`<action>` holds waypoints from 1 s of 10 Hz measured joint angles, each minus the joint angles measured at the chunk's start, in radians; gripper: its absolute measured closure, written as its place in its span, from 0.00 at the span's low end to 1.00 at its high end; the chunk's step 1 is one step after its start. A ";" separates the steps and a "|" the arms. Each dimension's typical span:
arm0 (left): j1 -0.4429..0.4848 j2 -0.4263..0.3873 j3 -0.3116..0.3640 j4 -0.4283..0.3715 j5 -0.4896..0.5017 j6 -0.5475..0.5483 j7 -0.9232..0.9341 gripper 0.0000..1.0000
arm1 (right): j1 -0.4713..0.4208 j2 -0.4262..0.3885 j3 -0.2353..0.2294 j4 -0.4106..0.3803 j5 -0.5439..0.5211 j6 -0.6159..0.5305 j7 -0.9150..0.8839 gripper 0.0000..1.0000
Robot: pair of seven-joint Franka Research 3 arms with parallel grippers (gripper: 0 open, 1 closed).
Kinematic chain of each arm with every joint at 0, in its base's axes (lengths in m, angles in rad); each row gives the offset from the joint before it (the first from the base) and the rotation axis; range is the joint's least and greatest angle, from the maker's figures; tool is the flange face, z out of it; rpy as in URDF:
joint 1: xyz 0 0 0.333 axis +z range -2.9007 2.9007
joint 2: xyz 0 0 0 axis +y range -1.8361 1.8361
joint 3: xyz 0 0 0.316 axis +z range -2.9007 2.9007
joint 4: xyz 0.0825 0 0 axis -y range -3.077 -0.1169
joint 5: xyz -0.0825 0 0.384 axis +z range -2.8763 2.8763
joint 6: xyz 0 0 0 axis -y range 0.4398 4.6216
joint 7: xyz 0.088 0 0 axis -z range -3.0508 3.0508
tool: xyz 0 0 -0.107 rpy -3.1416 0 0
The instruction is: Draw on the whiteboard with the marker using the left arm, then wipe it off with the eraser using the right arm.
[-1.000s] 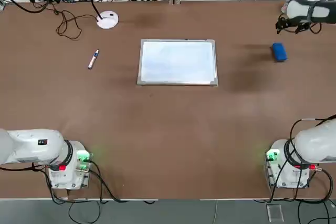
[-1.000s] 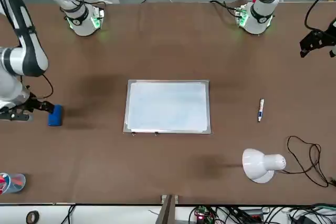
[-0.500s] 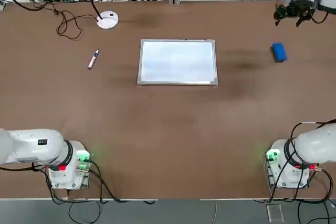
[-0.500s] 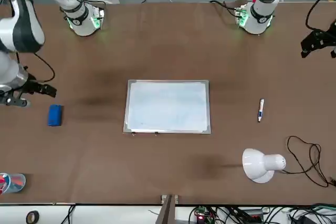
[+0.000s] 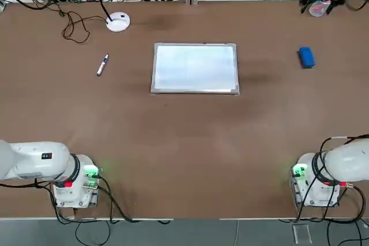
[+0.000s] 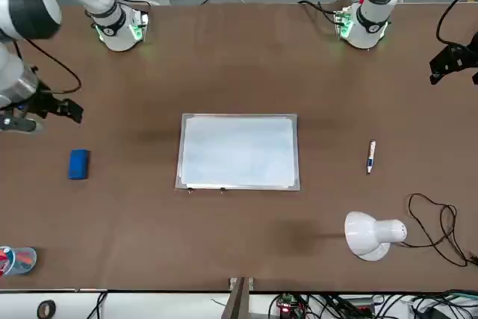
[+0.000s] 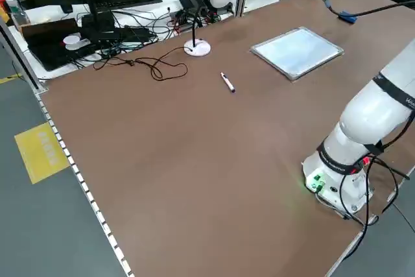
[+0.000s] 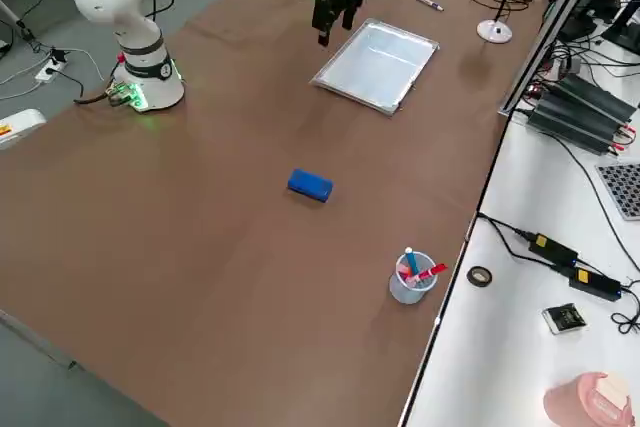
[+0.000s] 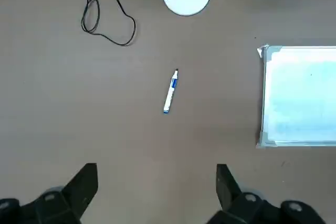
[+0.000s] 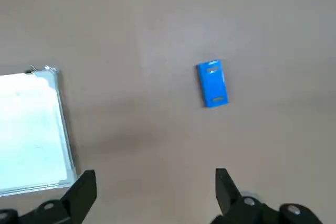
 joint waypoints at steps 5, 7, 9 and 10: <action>0.000 0.003 0.000 0.002 0.000 0.000 0.000 0.00 | -0.089 0.000 -0.020 0.139 0.000 -0.078 -0.140 0.00; 0.000 0.007 0.000 0.003 0.000 0.000 0.000 0.00 | -0.114 0.000 -0.022 0.185 0.000 -0.138 -0.146 0.00; 0.000 0.007 0.000 0.004 0.000 -0.001 0.000 0.00 | -0.122 0.000 -0.022 0.210 0.000 -0.171 -0.148 0.00; 0.000 0.007 0.001 0.004 0.000 -0.001 0.000 0.00 | -0.122 0.000 -0.021 0.212 0.000 -0.174 -0.148 0.00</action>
